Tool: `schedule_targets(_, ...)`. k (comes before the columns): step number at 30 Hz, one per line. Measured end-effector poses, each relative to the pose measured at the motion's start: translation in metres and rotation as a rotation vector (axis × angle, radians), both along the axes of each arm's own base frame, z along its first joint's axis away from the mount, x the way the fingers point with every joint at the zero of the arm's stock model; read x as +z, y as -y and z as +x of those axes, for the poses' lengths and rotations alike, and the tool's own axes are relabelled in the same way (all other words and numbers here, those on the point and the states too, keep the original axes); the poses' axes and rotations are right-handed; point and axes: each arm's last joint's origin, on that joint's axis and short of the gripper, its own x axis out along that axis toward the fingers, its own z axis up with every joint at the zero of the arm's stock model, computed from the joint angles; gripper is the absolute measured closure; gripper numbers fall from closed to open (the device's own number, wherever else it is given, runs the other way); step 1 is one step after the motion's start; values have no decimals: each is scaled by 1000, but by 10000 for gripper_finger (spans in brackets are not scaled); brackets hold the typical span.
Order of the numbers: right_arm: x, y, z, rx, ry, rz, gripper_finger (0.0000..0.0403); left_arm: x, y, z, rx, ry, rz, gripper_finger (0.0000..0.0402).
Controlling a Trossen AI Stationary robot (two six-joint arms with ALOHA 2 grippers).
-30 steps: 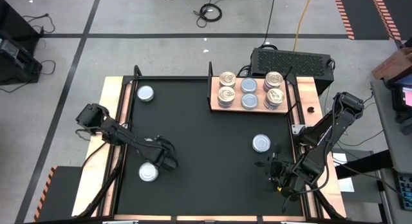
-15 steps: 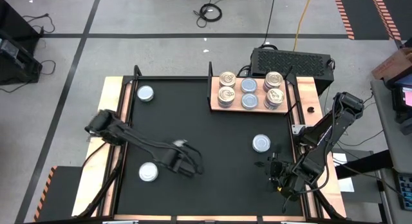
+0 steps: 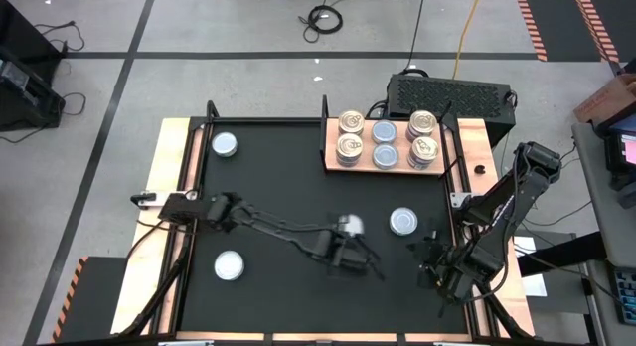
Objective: Stack canned seafood by type on shelf
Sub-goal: Stack the green tuna can on top of the top green tuna can on the shelf
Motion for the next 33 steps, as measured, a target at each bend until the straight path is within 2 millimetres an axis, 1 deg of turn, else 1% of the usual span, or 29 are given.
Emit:
schedule_targets(3,0,2,-10,-58,-10,-8,403,-4,-9,24,-83,80,21,401)
schedule_targets(7,-2,2,-19,-80,-4,-5,403,-7,-25,42,-155,171,61,401)
schedule_targets(11,-10,4,-24,-72,-13,-28,403,-1,-40,54,-180,253,99,402)
schedule_targets(14,-17,9,-27,-92,-23,-55,403,4,-48,63,-213,327,117,402)
schedule_targets(17,-20,14,-30,-119,-28,-78,403,7,-54,67,-257,358,142,402)
schedule_targets(20,-19,18,-32,-154,-24,-90,403,-1,-59,74,-285,367,136,402)
schedule_targets(22,-17,20,-33,-172,-17,-86,403,-14,-63,79,-301,362,109,402)
schedule_targets(25,-15,21,-34,-189,-4,-66,403,-31,-64,84,-342,348,139,402)
schedule_targets(27,-14,22,-34,-189,1,-57,403,-38,-62,89,-366,366,164,402)
schedule_targets(33,-13,21,-34,-190,6,-46,403,-47,-60,91,-399,361,180,402)
